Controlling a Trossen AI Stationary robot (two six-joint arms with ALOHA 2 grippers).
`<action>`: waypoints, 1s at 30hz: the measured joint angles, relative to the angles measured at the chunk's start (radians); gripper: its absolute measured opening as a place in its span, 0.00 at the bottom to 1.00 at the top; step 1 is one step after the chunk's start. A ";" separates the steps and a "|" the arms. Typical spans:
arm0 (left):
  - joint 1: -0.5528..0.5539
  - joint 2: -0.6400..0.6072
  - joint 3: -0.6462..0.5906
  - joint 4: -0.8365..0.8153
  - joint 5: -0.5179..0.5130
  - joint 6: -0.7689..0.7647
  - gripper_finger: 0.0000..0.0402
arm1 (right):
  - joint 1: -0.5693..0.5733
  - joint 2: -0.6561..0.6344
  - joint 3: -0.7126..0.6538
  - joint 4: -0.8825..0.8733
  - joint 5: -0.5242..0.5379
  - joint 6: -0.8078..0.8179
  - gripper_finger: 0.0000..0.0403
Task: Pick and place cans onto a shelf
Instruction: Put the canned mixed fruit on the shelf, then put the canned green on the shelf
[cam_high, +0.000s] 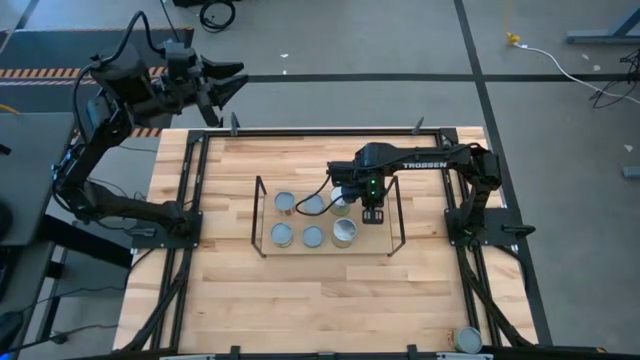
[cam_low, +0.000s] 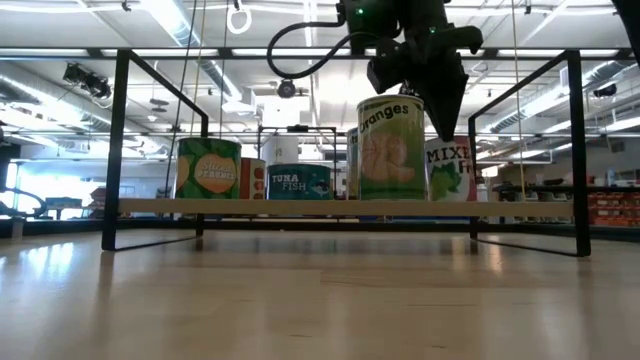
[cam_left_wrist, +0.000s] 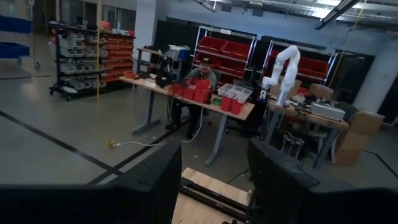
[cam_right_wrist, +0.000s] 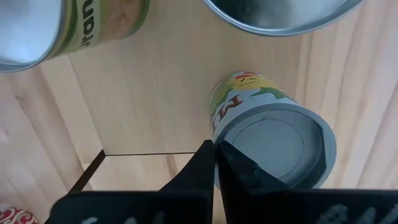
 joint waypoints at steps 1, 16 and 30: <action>-0.005 0.000 0.000 0.002 0.000 0.001 0.47 | 0.000 0.000 0.000 0.000 -0.002 0.000 0.04; -0.073 -0.005 0.000 0.004 0.087 0.000 0.47 | 0.003 0.000 0.000 0.000 -0.020 0.052 0.04; -0.087 -0.025 0.000 0.021 0.087 -0.044 0.47 | 0.006 0.000 0.000 0.001 -0.036 0.052 0.22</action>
